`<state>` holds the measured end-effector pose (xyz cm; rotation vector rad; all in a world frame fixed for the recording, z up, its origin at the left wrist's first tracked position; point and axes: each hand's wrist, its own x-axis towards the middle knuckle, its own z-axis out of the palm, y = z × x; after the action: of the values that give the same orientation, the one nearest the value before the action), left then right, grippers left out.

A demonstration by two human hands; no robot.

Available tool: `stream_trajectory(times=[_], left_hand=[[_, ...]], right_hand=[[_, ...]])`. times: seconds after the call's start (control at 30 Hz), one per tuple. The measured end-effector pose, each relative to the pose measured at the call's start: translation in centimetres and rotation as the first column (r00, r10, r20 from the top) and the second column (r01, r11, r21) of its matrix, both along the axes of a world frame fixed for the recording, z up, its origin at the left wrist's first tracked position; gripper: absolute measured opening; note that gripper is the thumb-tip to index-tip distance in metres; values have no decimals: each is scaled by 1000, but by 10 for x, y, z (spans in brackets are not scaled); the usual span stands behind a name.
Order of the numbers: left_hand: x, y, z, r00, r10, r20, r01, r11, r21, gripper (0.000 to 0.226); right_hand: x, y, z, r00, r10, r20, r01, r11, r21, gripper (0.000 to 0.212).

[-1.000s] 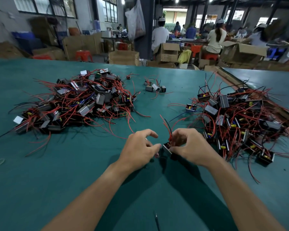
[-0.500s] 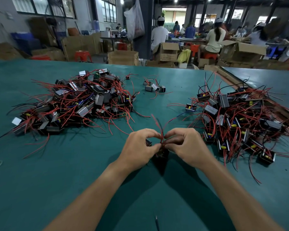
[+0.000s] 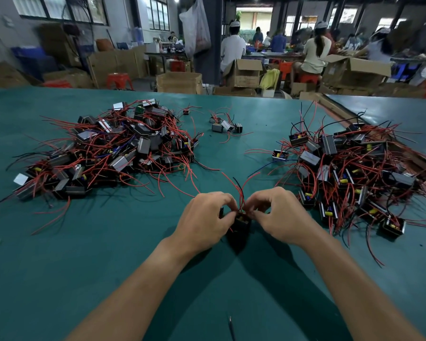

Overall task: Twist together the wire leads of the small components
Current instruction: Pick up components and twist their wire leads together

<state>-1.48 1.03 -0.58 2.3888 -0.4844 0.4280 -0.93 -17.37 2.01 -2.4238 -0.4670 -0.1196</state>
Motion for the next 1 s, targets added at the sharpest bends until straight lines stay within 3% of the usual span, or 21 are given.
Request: stream_trajectory(times=[0.17, 0.4, 0.7, 0.83, 1.0], left_hand=[[-1, -1, 2, 1000, 6, -10, -6, 1000, 11, 3], [-3, 0, 3, 1000, 18, 4, -19, 998, 63, 5], [-5, 0, 1, 994, 102, 27, -104, 987, 118, 7], [-6, -3, 1, 990, 138, 16, -139, 984, 109, 8], [-5, -3, 1, 996, 89, -12, -87, 986, 143, 6]], right_hand=[[4, -7, 2, 999, -13, -49, 9, 996, -84, 31], [3, -14, 8, 983, 80, -168, -93, 993, -75, 14], [4, -21, 13, 971, 66, -229, -85, 994, -74, 15], [-1, -20, 17, 944, 127, -304, -170, 978, -121, 21], [-4, -15, 17, 947, 113, -300, -163, 976, -146, 21]])
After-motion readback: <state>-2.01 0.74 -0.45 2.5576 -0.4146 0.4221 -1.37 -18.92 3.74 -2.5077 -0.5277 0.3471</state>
